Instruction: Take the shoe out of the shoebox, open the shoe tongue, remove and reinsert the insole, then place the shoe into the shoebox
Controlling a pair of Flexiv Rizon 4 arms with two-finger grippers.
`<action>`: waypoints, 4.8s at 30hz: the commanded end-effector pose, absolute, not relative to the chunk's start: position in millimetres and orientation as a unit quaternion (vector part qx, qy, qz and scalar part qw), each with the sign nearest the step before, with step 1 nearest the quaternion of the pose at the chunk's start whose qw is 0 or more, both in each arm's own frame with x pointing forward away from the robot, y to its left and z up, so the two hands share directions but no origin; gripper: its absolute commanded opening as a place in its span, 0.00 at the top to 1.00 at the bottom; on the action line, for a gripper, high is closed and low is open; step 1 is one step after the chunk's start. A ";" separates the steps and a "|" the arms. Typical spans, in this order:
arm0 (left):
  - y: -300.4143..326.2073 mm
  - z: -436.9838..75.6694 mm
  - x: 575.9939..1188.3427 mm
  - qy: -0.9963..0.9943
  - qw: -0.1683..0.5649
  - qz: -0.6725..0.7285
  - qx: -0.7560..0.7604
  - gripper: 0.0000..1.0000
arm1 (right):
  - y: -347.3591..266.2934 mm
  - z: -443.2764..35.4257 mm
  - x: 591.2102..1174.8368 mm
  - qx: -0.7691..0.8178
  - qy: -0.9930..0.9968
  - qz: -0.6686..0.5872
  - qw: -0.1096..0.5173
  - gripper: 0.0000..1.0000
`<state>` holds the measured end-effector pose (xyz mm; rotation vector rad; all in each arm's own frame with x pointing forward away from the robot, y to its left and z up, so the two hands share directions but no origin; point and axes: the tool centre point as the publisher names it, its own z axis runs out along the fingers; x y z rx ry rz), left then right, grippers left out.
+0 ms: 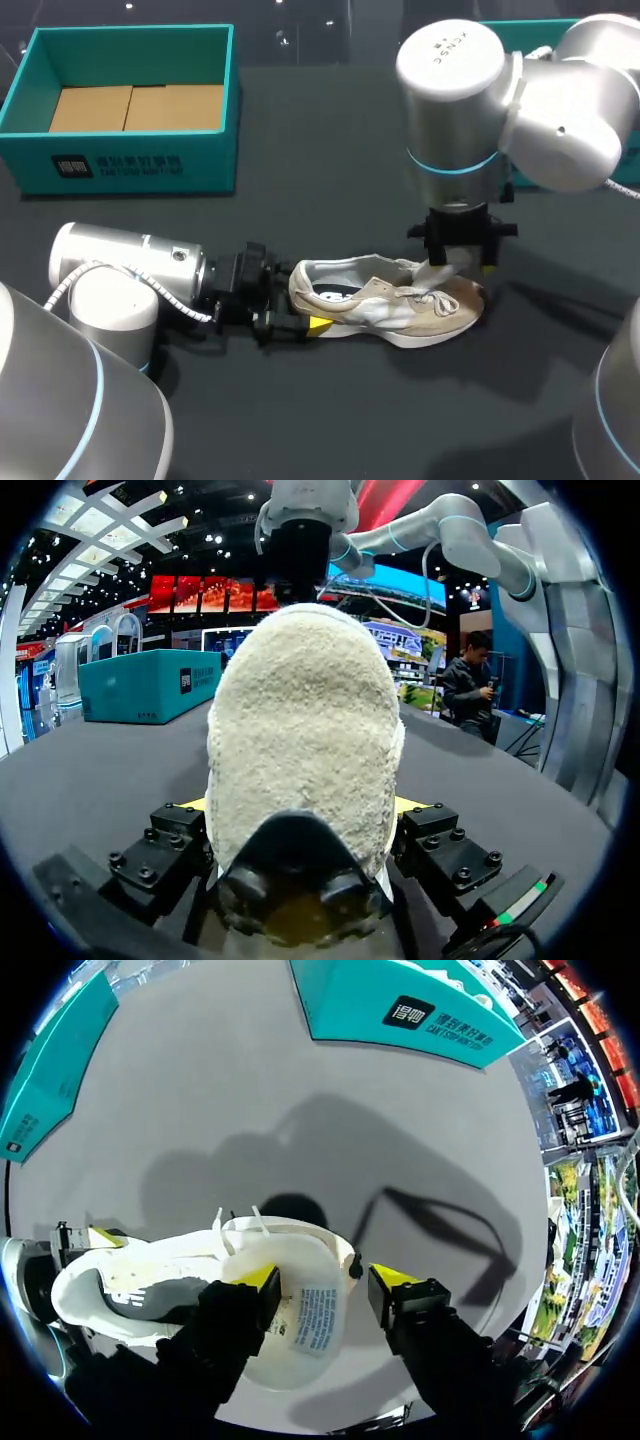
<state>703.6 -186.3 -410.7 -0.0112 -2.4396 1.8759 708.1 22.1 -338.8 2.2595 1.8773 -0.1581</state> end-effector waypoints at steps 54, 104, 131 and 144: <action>-185.8 -412.0 703.8 -0.792 0.032 0.610 -0.004 1.00 | 166.8 -225.1 666.7 0.282 0.953 0.064 0.094 1.00; -185.8 -412.0 703.8 -0.792 0.032 0.610 -0.004 1.00 | 211.1 -335.7 691.3 0.103 0.986 0.097 0.092 1.00; -185.8 -412.0 703.8 -0.792 0.032 0.610 -0.004 1.00 | 174.6 -377.8 711.6 0.123 0.981 0.070 0.132 1.00; -185.8 -412.0 703.8 -0.792 0.032 0.610 -0.004 1.00 | 165.6 -371.9 717.4 0.133 0.981 0.050 0.130 0.93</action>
